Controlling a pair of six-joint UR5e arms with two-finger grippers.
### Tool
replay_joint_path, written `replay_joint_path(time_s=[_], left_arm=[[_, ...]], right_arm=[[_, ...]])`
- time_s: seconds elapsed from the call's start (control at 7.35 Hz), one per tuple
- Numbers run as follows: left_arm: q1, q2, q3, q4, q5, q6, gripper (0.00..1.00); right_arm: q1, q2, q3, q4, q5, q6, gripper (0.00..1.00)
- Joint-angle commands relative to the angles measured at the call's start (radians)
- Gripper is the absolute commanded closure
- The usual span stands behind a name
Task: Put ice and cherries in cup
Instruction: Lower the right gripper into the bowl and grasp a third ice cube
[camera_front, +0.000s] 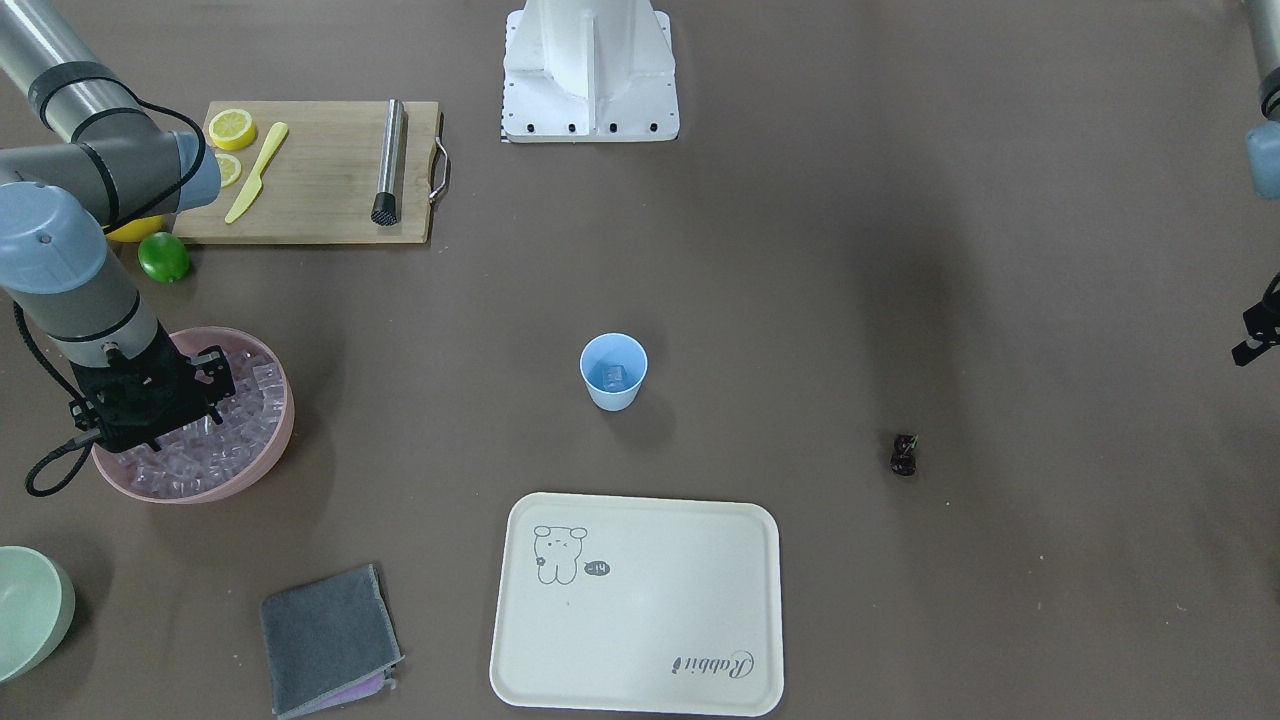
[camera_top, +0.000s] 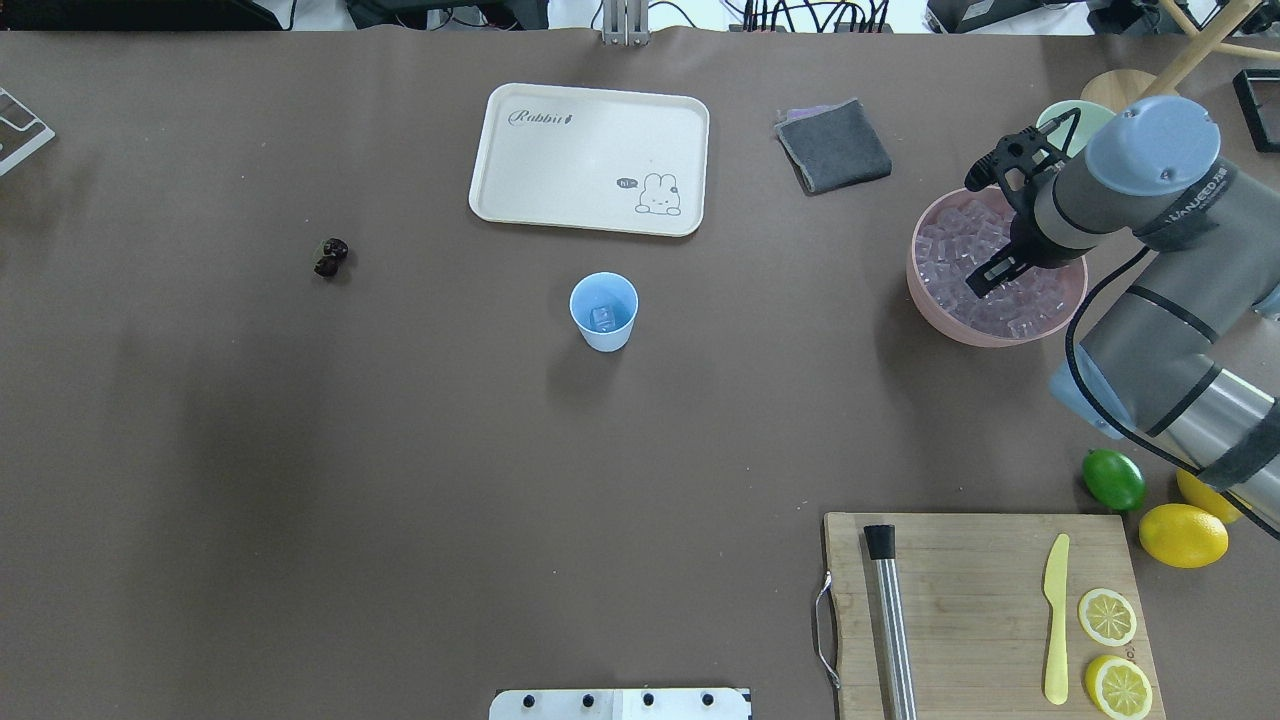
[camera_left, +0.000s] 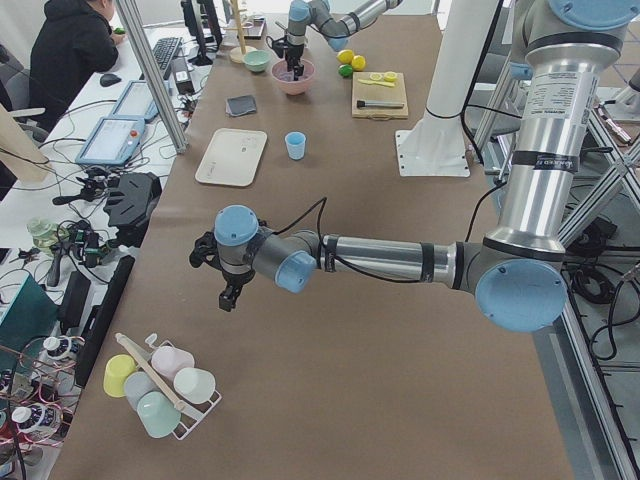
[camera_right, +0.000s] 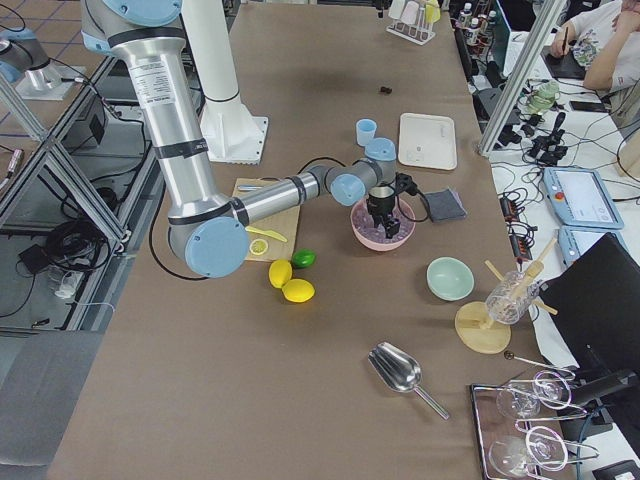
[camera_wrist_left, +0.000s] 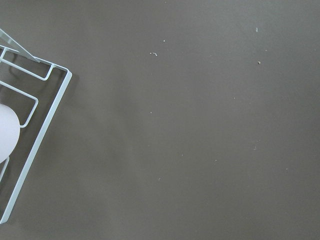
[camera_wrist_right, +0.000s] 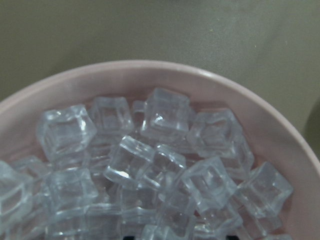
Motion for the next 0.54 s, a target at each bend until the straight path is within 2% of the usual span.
replay_joint_path(time_s=[0.0,0.14,0.41], left_arm=[[0.006,0.000,0.008,0.000,0.000,0.000,0.02],[0.006,0.000,0.008,0.000,0.000,0.000,0.02],[0.007,0.001,0.012,0.000,0.000,0.000,0.02]], right_arm=[[-0.004,0.000,0.003,0.000,0.000,0.001,0.96],[-0.004,0.000,0.007,0.000,0.000,0.001,1.00],[-0.002,0.002,0.015,-0.001,0.004,0.003,1.00]])
